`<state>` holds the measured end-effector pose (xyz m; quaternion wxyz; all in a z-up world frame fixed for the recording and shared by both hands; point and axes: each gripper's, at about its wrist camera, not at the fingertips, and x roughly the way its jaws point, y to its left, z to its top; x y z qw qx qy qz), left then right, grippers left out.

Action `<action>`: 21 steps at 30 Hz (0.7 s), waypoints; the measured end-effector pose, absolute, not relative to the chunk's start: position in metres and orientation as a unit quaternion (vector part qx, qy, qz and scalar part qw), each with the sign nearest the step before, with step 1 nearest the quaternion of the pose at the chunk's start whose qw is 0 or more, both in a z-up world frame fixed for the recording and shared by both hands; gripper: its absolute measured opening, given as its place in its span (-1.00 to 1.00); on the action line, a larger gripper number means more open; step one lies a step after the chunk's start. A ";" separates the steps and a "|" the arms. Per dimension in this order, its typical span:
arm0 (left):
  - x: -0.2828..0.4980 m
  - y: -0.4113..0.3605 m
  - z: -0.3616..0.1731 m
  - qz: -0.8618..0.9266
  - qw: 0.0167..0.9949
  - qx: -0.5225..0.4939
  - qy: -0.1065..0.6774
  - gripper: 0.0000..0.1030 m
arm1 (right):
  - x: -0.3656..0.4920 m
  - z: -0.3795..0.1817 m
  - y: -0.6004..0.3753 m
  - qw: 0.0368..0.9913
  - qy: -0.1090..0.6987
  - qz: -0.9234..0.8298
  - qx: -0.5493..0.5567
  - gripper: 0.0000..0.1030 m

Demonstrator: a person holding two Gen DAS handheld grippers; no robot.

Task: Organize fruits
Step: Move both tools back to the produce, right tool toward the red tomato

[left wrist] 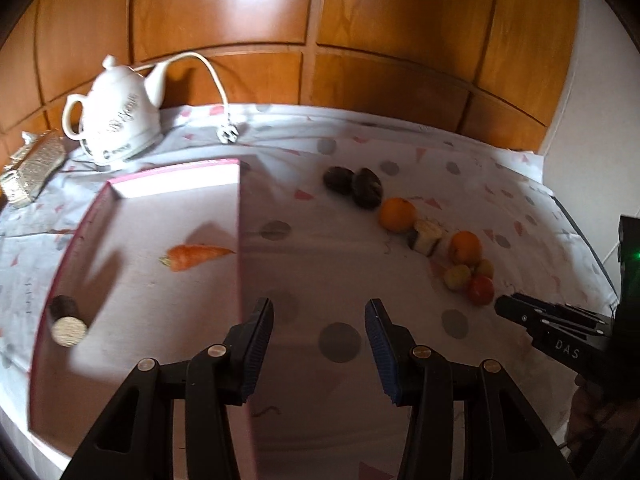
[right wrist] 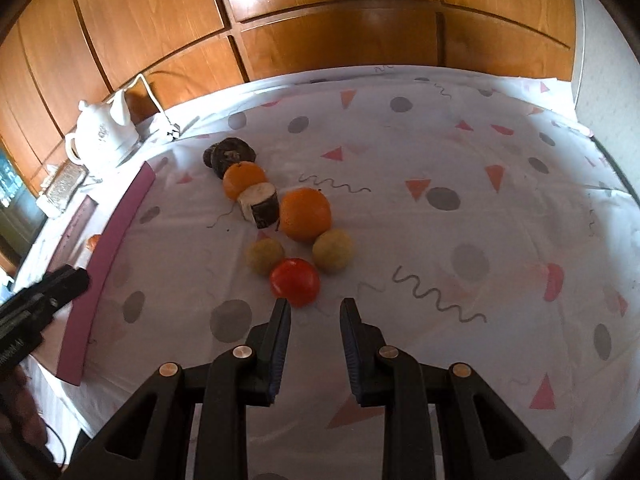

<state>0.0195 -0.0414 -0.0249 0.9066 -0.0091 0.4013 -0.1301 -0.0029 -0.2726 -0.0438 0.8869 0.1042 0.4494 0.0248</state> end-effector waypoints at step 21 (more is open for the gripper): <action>0.033 -0.075 -0.043 -0.190 0.886 0.001 0.422 -0.06 | 0.019 -0.060 -0.267 0.887 0.444 0.054 0.116 -0.38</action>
